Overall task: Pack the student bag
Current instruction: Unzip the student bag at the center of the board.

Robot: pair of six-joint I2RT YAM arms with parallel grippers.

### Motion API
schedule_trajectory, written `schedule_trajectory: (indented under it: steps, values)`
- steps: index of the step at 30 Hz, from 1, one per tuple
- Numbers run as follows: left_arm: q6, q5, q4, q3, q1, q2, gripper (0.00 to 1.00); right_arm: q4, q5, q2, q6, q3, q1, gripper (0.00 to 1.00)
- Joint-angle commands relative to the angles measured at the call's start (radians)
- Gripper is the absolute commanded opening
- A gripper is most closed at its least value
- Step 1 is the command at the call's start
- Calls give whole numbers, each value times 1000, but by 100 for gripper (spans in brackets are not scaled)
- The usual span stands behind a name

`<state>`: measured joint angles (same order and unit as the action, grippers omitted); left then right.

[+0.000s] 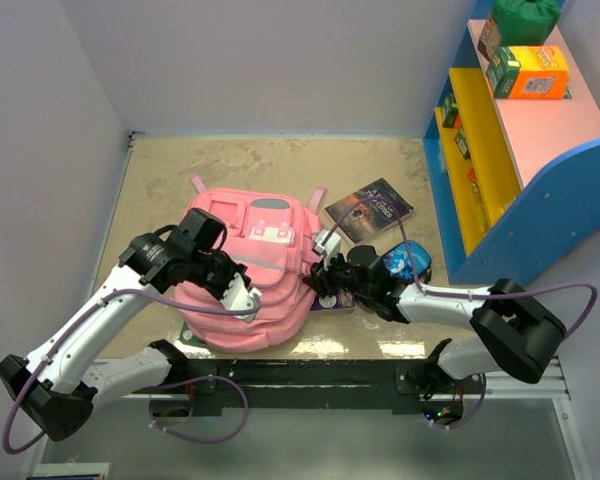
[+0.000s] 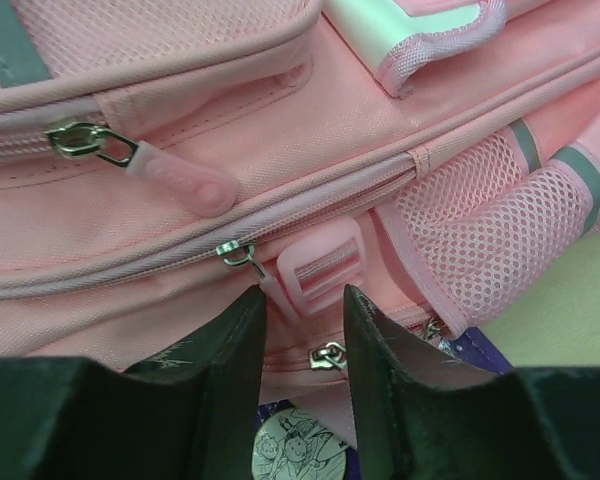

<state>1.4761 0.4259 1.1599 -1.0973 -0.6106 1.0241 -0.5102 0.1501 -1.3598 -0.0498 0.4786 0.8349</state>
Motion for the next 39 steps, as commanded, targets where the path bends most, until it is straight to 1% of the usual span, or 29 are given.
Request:
schedule_trajectory:
  steps: [1,3,4,6,7,9,10,11,14,17,25,27,29,33,36,37,39]
  values:
    - [-7,17,3,-7,9,-38,0,-42,29,-36,33,51,-7,34]
    - [-11,19,0,-7,9,-33,0,-77,37,-30,37,37,-7,29]
    - [-19,22,-2,-7,9,-33,0,-88,39,-18,38,32,-7,24]
    - [-23,25,-6,-4,9,-29,0,-112,37,-2,42,12,-7,17]
    - [-26,28,-8,-1,9,-25,0,-119,36,17,45,6,-7,10]
    - [-36,30,-22,5,9,-24,0,-134,34,37,45,-12,-7,6]
    - [-45,31,-28,11,9,-24,0,-136,34,45,44,-18,-7,1]
    - [-46,31,-32,14,9,-21,0,-136,31,62,45,-27,-5,0]
    - [-88,31,-69,20,9,-10,0,-119,32,79,45,-29,-7,0]
    - [-164,22,-121,19,9,8,0,-85,58,96,-2,-31,-3,0]
    - [-217,20,-149,8,9,37,0,-39,19,195,-39,-80,42,0]
    - [-224,19,-164,5,9,42,0,-10,6,208,-68,-69,64,0]
    - [-221,19,-157,2,9,47,0,10,-53,225,-96,-63,108,0]
    - [-200,20,-143,16,9,45,0,9,-83,240,-120,-78,116,0]
    - [-197,13,-140,16,9,41,0,70,-98,219,-145,-55,116,0]
    - [-191,11,-128,16,9,37,0,84,-113,211,-156,-43,116,4]
    - [-169,17,-118,19,9,33,0,99,-164,196,-182,-41,116,26]
